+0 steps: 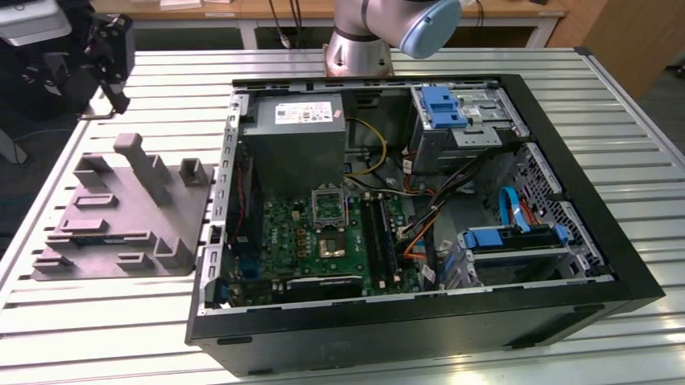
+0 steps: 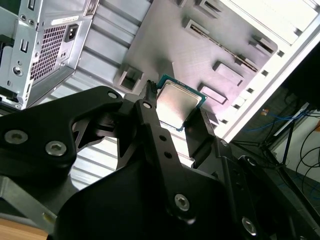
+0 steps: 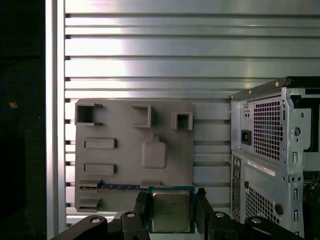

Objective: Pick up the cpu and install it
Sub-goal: 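Pick up the cpu and move it towards the insertion slot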

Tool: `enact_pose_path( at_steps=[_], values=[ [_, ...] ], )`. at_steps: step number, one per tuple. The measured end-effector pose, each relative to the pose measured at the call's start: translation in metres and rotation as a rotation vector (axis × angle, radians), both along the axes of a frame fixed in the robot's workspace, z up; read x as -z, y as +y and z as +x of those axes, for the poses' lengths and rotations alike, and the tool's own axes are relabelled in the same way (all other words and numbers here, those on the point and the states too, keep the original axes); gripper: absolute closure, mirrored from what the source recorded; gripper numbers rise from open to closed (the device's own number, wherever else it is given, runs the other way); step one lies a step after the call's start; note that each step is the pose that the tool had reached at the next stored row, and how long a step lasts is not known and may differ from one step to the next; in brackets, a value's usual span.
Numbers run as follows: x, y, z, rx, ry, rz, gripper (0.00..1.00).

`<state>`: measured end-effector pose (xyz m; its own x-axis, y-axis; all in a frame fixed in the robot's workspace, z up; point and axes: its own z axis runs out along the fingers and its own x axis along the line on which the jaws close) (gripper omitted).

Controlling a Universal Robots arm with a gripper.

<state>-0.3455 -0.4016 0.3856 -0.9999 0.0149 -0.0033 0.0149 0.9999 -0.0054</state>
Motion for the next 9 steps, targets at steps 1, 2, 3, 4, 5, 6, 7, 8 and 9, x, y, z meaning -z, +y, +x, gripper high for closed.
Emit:
enact_pose_path(
  at_steps=[1, 2, 3, 4, 5, 6, 7, 8, 9],
  values=[
    [0.0, 0.0, 0.0004, 0.0, 0.0, 0.0, 0.53],
    [0.0, 0.0, 0.0008, 0.0, 0.0, -0.0001, 0.53],
    [0.0, 0.0, 0.0012, 0.0, 0.0, 0.0, 0.53],
    [0.0, 0.0, 0.0016, 0.0, 0.0, 0.0, 0.53],
    [0.0, 0.0, 0.002, 0.0, 0.0, 0.0, 0.53],
    [0.0, 0.0, 0.0024, 0.0, 0.0, 0.0, 0.53],
    [0.0, 0.0, 0.0028, 0.0, 0.0, 0.0, 0.53],
    [0.0, 0.0, 0.0032, 0.0, 0.0, 0.0, 0.53],
    [0.0, 0.0, 0.0036, 0.0, 0.0001, 0.0, 0.53]
  ],
)
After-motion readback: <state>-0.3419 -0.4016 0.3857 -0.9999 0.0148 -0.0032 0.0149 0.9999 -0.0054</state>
